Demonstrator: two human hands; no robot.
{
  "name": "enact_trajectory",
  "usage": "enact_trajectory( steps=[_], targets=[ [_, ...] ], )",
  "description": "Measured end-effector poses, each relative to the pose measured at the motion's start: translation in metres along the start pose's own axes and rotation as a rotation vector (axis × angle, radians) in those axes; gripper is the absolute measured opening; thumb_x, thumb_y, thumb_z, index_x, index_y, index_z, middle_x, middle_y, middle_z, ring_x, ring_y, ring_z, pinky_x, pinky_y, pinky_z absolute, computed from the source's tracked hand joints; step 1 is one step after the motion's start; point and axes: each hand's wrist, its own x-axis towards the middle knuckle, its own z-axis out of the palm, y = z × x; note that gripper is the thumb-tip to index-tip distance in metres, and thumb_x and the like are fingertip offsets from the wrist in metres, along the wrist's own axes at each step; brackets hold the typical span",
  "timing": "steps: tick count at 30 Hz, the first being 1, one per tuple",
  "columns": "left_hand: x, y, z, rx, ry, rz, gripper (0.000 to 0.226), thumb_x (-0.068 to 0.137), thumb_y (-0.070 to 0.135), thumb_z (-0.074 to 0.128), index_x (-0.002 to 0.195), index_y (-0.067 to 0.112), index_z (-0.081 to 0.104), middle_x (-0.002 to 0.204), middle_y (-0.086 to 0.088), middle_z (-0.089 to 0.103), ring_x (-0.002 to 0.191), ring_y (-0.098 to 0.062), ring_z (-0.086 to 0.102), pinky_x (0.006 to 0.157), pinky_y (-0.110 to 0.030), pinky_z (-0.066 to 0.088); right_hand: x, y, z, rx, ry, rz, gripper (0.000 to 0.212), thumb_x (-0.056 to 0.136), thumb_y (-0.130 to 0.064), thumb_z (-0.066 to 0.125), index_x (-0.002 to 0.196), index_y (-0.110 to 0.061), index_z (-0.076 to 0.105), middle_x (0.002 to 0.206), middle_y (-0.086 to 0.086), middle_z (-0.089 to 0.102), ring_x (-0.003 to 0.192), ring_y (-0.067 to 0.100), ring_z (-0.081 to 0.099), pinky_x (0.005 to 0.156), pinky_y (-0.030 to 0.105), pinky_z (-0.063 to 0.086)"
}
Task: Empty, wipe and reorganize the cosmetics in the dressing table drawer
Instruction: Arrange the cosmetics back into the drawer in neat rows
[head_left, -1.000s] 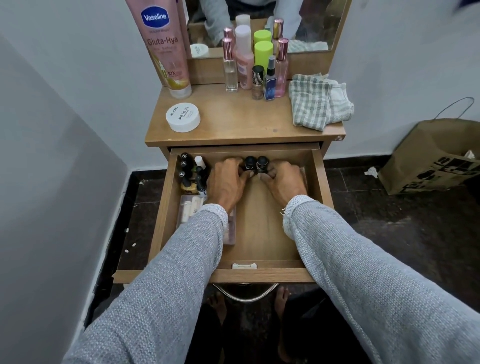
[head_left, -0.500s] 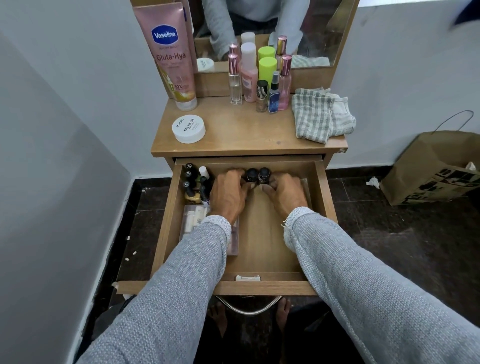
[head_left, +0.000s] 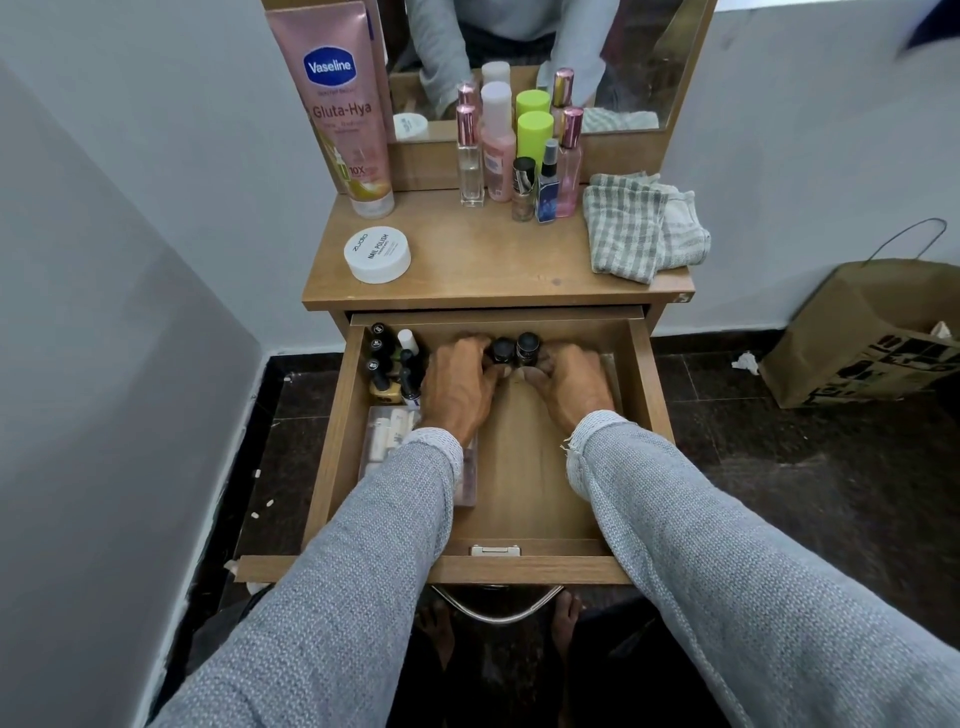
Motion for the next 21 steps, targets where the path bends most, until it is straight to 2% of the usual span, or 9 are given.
enact_trajectory(
  steps=[9,13,21],
  targets=[
    [-0.0007,0.0071,-0.0033,0.074,0.023,-0.094,0.030,0.080,0.047,0.072,0.094,0.020,0.071,0.086,-0.002,0.073,0.083,-0.027,0.068,0.068,-0.032,0.053,-0.0020,-0.0002,-0.0007,-0.016,0.027,-0.031,0.020,0.085,-0.026,0.069,0.083,-0.007,0.063,0.080,0.008,0.065,0.075,0.026,0.058,0.067,0.024,0.037],
    [0.0001,0.0081,-0.0044,0.091,0.008,-0.107,0.031,0.079,0.047,0.073,0.094,0.021,0.071,0.087,-0.003,0.073,0.084,-0.027,0.068,0.066,-0.030,0.050,-0.0021,-0.0001,0.0001,-0.029,0.031,-0.036,0.023,0.085,-0.027,0.069,0.086,-0.005,0.063,0.084,0.009,0.067,0.079,0.029,0.061,0.070,0.029,0.046],
    [-0.0015,0.0095,-0.0054,0.106,-0.008,-0.102,0.033,0.078,0.048,0.075,0.097,0.021,0.071,0.089,-0.005,0.073,0.085,-0.028,0.068,0.071,-0.037,0.056,-0.0057,-0.0036,-0.0044,-0.019,0.016,-0.019,0.022,0.086,-0.024,0.068,0.084,-0.003,0.063,0.083,0.009,0.067,0.078,0.028,0.059,0.067,0.025,0.039]
  ],
)
